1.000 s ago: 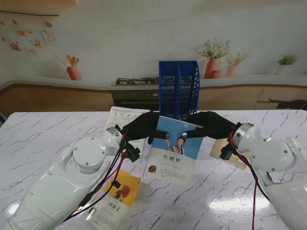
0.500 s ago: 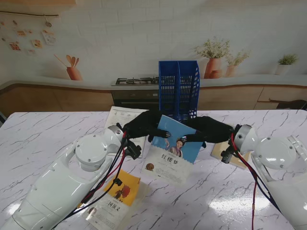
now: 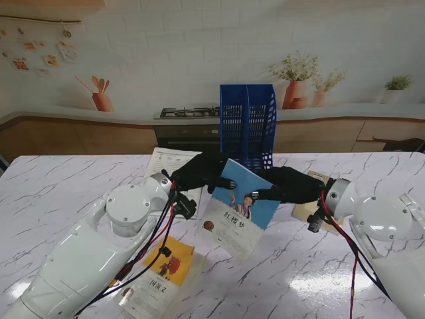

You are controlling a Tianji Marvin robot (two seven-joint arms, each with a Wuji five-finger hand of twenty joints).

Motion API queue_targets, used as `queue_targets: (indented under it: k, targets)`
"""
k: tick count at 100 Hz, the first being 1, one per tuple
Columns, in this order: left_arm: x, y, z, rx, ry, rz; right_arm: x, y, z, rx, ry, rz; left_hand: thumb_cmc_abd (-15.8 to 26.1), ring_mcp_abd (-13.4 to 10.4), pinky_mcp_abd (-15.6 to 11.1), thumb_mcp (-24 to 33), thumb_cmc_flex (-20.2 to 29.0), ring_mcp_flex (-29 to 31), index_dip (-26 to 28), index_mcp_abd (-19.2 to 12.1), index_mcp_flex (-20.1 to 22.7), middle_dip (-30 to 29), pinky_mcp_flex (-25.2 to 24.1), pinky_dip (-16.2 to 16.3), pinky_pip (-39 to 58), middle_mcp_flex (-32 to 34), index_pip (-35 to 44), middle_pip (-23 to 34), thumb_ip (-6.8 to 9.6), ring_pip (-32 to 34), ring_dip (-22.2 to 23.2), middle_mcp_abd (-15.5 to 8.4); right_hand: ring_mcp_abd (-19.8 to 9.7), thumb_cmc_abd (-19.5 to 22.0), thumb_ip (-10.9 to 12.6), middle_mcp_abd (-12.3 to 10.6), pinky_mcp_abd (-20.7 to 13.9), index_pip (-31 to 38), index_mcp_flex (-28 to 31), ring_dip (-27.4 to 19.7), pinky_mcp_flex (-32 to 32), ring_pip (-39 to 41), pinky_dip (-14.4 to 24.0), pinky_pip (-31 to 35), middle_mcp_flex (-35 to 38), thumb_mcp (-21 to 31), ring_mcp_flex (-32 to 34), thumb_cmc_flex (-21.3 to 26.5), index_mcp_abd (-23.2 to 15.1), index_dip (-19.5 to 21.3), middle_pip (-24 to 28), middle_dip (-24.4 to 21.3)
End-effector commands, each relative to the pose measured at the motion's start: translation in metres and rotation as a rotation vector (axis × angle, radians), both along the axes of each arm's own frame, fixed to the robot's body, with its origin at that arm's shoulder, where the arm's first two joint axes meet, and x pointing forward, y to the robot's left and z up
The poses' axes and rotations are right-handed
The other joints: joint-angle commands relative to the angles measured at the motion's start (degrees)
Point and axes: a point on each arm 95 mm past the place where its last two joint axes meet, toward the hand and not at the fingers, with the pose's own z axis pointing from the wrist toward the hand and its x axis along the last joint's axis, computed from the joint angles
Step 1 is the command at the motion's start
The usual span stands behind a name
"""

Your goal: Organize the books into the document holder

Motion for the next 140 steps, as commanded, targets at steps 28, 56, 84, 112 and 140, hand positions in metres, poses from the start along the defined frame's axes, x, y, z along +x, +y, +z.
queue_targets:
  k: [28, 56, 84, 112, 140]
  targets:
    - [-0.007, 0.011, 0.002, 0.008, -0.041, 0.032, -0.009, 0.002, 0.009, 0.062, -0.05, -0.038, 9.4, 3.5, 4.0, -1.0, -6.2, -15.8, -5.2, -0.2, -3.0, -21.5, -25.8, 9.8, -15.6, -18.2, -19.2, 5.5, 4.61, -14.9, -8.8, 0.7, -7.5, 8.2, 3.9, -4.6, -34.9, 8.9, 2.3, 2.0, 3.1, 4.2, 1.5, 15.4, 0.9, 7.1, 2.5, 9.1, -15.4, 4.2, 4.7, 1.7]
    - [-0.012, 0.033, -0.004, 0.038, -0.018, 0.078, -0.007, -0.008, 0.033, 0.081, -0.113, -0.11, 11.1, 3.0, 4.3, -3.6, -8.9, -24.6, -6.7, -1.1, -6.5, -24.8, -38.0, 3.8, -28.9, -25.8, -26.1, 0.7, 6.15, -25.5, -13.4, 1.1, -7.9, 8.4, 4.0, -5.1, -35.2, 9.5, 2.9, 2.3, 3.2, 4.4, 1.8, 15.7, 1.6, 6.8, 2.5, 9.0, -16.0, 3.9, 4.8, 1.6]
    - [-0.021, 0.054, -0.018, 0.077, 0.01, 0.1, 0.003, -0.017, 0.063, 0.102, -0.169, -0.229, 9.2, 1.5, 3.1, -3.6, -9.3, -27.2, -6.4, -2.2, -7.0, -25.7, -42.6, 0.2, -36.1, -27.7, -27.0, -0.9, 5.98, -30.3, -15.7, 0.1, -7.8, 7.8, 4.3, -5.0, -35.5, 9.7, 3.2, 3.1, 3.3, 5.0, 3.1, 16.2, 3.2, 7.4, 2.5, 8.8, -15.5, 3.3, 4.3, 1.1]
    - [-0.025, 0.072, -0.038, 0.107, 0.05, 0.148, 0.012, -0.03, 0.088, 0.091, -0.219, -0.359, 8.7, 1.7, 3.3, -3.2, -9.1, -27.1, -5.9, -3.0, -6.7, -25.8, -42.8, 0.2, -37.1, -27.4, -26.3, -1.1, 5.97, -30.9, -15.9, -0.1, -7.7, 7.8, 4.3, -5.5, -35.2, 9.9, 2.1, 3.9, 3.6, 5.6, 4.7, 16.2, 3.9, 7.4, 2.5, 8.6, -15.4, 3.0, 4.4, 0.8]
    - [-0.031, 0.085, -0.057, 0.114, 0.106, 0.173, 0.016, -0.044, 0.1, 0.061, -0.234, -0.509, 8.6, 1.7, 3.3, -2.5, -9.1, -27.1, -5.1, -2.9, -6.5, -25.5, -43.0, 0.2, -37.8, -27.0, -25.3, -0.7, 5.89, -31.1, -15.8, -0.2, -7.2, 7.6, 4.6, -5.6, -34.8, 10.4, 1.5, 4.6, 3.8, 6.4, 6.7, 16.2, 4.7, 7.4, 2.5, 8.4, -15.1, 2.1, 5.3, 0.8]
